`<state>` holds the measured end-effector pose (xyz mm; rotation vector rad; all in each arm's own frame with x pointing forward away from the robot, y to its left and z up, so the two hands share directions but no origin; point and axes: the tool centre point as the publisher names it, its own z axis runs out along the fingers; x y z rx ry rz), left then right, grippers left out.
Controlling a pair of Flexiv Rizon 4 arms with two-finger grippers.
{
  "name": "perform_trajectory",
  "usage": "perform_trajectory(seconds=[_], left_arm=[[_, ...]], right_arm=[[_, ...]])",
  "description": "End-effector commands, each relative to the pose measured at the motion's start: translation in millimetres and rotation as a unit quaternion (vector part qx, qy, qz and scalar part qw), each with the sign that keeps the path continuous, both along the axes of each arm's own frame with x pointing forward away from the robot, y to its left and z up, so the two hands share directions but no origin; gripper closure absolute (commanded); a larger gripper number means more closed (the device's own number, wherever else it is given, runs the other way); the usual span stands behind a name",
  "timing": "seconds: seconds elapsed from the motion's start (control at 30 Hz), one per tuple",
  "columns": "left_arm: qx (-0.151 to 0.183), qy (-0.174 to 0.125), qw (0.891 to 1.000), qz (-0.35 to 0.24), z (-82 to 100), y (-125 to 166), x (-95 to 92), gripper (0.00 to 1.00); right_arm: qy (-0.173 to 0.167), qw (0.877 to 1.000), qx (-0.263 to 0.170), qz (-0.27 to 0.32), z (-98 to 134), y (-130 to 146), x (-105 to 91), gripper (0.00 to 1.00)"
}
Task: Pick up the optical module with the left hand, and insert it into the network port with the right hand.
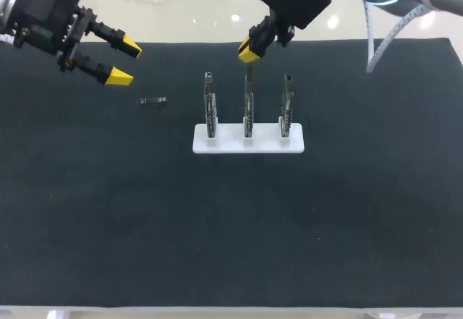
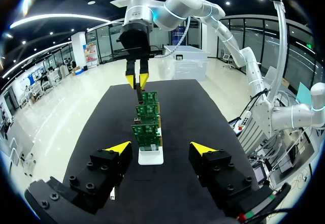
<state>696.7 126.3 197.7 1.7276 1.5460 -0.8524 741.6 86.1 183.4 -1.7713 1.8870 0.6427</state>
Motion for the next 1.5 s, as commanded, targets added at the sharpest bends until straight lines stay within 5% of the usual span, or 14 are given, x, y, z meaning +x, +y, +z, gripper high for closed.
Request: perform_trajectory(seconds=[0.03, 1.5], left_arm=[[0.001, -0.001, 1.000, 0.002, 0.0, -0.4, -1.2, 0.00], [0.001, -0.001, 1.000, 0.002, 0.0, -0.4, -1.2, 0.00]], right_arm=[[0.000, 1.000, 0.003, 0.001, -1.6, 0.0, 1.4, 1.00], [0.000, 1.000, 0.008, 0.007, -5.3, 1.5, 0.1, 1.00]])
